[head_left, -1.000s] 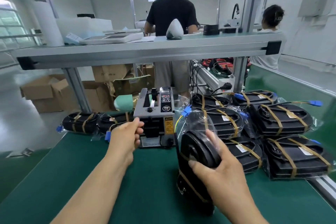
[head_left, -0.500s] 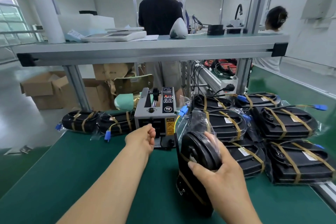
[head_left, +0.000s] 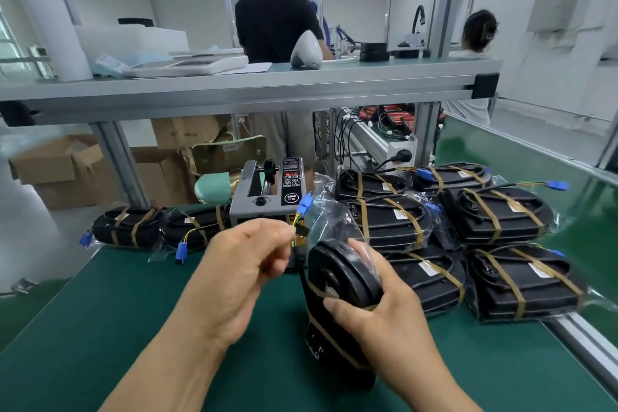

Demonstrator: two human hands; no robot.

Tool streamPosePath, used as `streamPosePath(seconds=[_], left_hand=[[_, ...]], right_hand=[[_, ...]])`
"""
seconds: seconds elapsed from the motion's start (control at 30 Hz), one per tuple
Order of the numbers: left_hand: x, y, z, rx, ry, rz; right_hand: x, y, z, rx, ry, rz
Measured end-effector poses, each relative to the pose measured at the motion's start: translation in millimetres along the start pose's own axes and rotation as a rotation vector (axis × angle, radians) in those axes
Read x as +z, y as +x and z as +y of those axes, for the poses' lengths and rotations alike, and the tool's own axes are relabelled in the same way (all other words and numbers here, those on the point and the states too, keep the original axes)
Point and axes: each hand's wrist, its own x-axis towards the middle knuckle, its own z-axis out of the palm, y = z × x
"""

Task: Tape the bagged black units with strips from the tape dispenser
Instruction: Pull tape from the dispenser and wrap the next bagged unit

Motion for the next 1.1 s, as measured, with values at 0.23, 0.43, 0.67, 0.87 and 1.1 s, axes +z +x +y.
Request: streamPosePath(seconds=[0.23, 0.43, 0.67, 0.87, 1.1], left_hand=[[25, 0, 10, -0.049, 0.306, -0.022], [21, 6, 5, -0.144, 0.359, -0.033], [19, 10, 9, -0.182, 0.363, -0.097], [19, 9, 10, -0.194, 0.348, -0.083], [20, 6, 8, -0.175, 0.35, -0.051]], right_hand=[[11, -8, -6, -0.086, -0.031, 0.001], [13, -11, -8, -0.099, -0.058, 0.011], [14, -12, -10, -0.132, -0.084, -0.012], [17, -13, -9, -0.139, -0.097, -0.015], [20, -13, -7, -0.147, -0.122, -0.005]])
